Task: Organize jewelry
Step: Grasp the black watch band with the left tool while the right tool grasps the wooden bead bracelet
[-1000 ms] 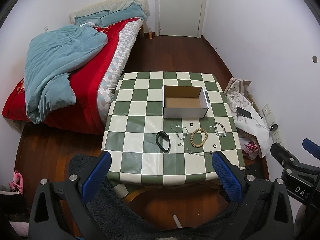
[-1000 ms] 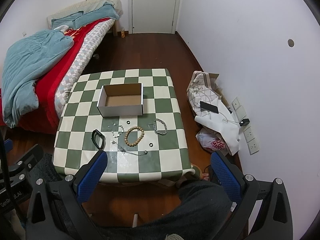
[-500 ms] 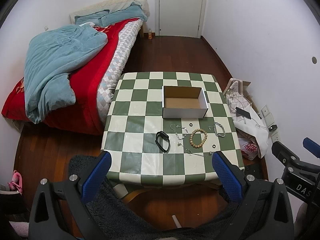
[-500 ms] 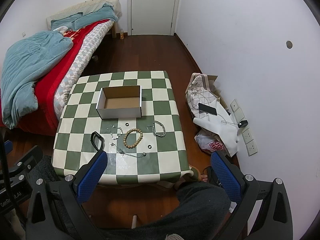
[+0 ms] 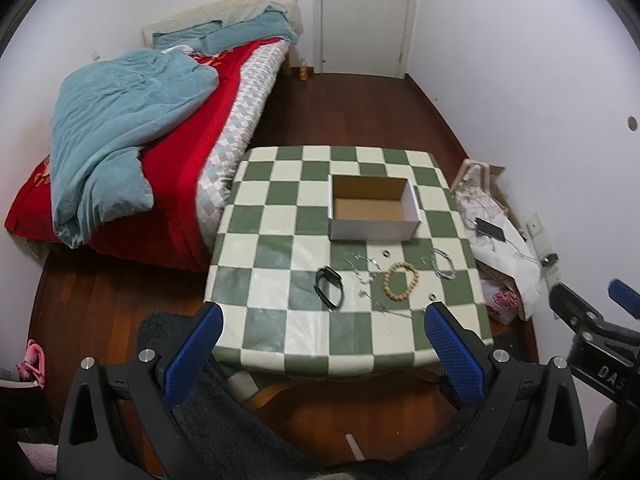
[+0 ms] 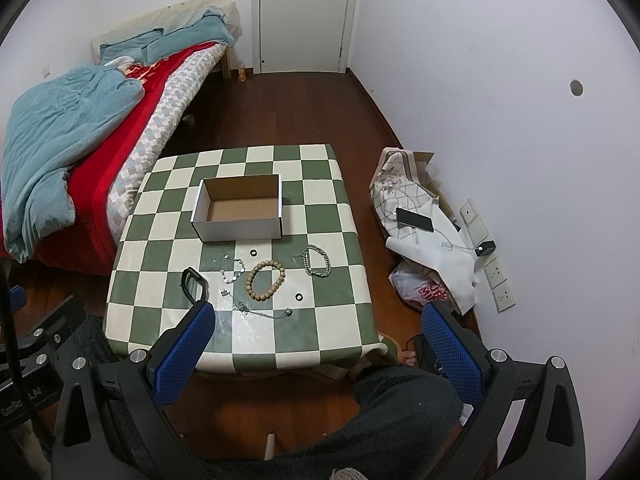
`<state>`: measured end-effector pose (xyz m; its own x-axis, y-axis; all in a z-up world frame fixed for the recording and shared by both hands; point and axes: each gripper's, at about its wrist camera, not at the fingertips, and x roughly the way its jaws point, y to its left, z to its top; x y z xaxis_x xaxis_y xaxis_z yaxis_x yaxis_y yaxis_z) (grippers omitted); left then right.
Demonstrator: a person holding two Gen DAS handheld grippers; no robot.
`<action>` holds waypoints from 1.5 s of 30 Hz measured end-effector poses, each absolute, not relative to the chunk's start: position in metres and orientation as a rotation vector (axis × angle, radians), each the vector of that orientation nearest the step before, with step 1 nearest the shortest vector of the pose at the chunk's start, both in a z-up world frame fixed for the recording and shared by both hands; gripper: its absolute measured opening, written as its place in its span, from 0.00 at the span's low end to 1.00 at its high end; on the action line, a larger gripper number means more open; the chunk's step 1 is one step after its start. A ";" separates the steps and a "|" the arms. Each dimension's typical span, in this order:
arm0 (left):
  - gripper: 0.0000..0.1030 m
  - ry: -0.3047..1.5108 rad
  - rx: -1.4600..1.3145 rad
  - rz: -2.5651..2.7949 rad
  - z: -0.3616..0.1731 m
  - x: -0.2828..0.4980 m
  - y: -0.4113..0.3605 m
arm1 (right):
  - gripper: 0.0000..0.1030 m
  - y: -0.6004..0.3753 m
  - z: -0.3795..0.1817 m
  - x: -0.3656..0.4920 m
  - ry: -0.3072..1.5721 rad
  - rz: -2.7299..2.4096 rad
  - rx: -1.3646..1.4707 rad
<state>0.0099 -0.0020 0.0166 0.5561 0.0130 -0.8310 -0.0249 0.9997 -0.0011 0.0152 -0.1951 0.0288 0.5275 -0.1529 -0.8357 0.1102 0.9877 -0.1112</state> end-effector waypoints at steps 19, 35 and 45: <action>1.00 1.256 0.115 0.217 -0.155 0.140 0.034 | 0.81 -0.237 -0.128 0.123 1.203 -0.227 0.032; 0.86 1.492 0.012 0.186 -0.275 0.173 0.020 | 0.77 -0.229 -0.257 0.187 1.390 -0.182 0.131; 0.61 1.433 0.020 0.148 -0.280 0.171 0.016 | 0.76 -0.184 -0.290 0.209 1.412 -0.198 0.003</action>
